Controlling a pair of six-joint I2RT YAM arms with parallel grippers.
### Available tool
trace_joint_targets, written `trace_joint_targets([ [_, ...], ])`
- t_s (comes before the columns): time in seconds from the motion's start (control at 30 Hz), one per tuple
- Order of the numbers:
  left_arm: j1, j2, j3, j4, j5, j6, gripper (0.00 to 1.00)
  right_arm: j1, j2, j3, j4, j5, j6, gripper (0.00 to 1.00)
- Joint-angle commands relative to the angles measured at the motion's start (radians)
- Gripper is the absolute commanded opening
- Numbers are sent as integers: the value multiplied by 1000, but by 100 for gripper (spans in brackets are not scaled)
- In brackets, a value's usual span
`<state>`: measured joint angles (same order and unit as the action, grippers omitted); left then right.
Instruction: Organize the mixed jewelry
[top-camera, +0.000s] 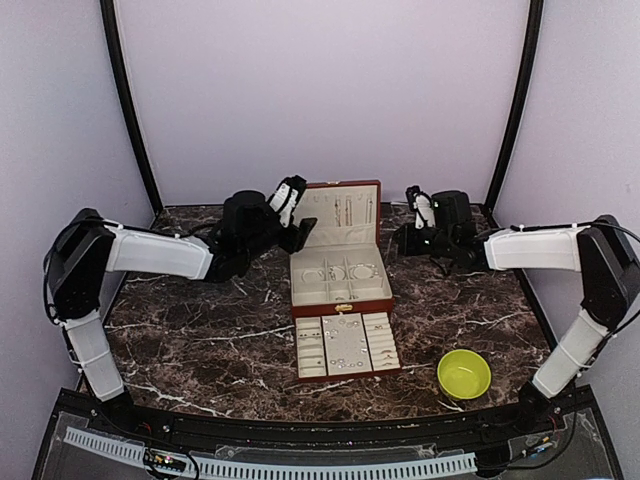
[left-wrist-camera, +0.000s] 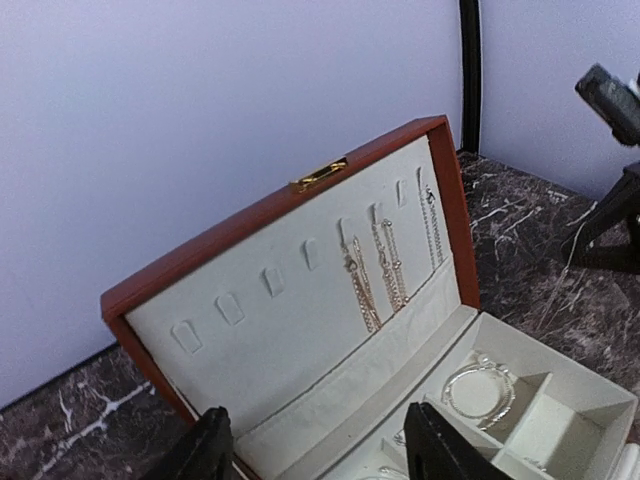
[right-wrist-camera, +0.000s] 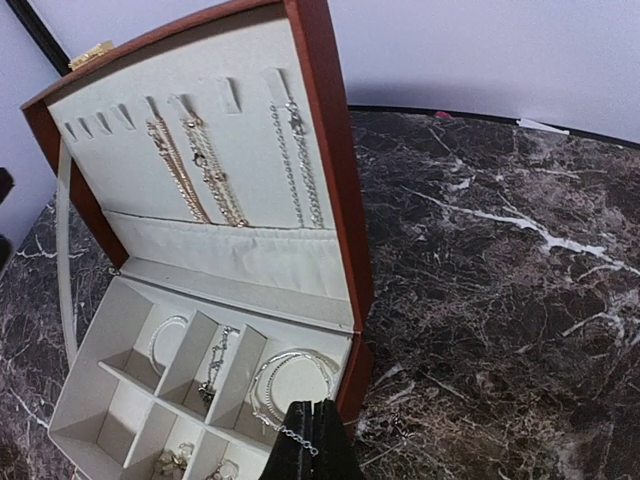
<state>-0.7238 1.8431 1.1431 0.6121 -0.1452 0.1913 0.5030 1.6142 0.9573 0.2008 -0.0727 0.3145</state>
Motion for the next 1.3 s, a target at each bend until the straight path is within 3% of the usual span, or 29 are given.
trace_joint_targets([
  [0.0, -5, -152, -74, -183, -46, -432, 60, -1, 22, 9, 2, 49, 32, 0],
  [0.13, -5, -183, -139, -328, -54, -687, 60, 1, 12, 2, 12, 50, 50, 0],
  [0.27, -15, -165, -150, -363, -23, -792, 60, 7, -1, 7, 0, 64, 49, 0],
  [0.53, -28, -88, -127, -419, -25, -864, 63, 22, -42, -10, -18, 108, 60, 0],
  [0.93, -53, 0, -68, -534, -41, -844, 63, 41, -77, -36, -2, 146, 69, 0],
  [1.07, -56, 10, -63, -563, -41, -837, 56, 50, -100, -48, -3, 171, 61, 0],
  [1.27, -61, 11, -45, -622, -53, -817, 34, 57, -121, -66, -4, 203, 54, 0],
])
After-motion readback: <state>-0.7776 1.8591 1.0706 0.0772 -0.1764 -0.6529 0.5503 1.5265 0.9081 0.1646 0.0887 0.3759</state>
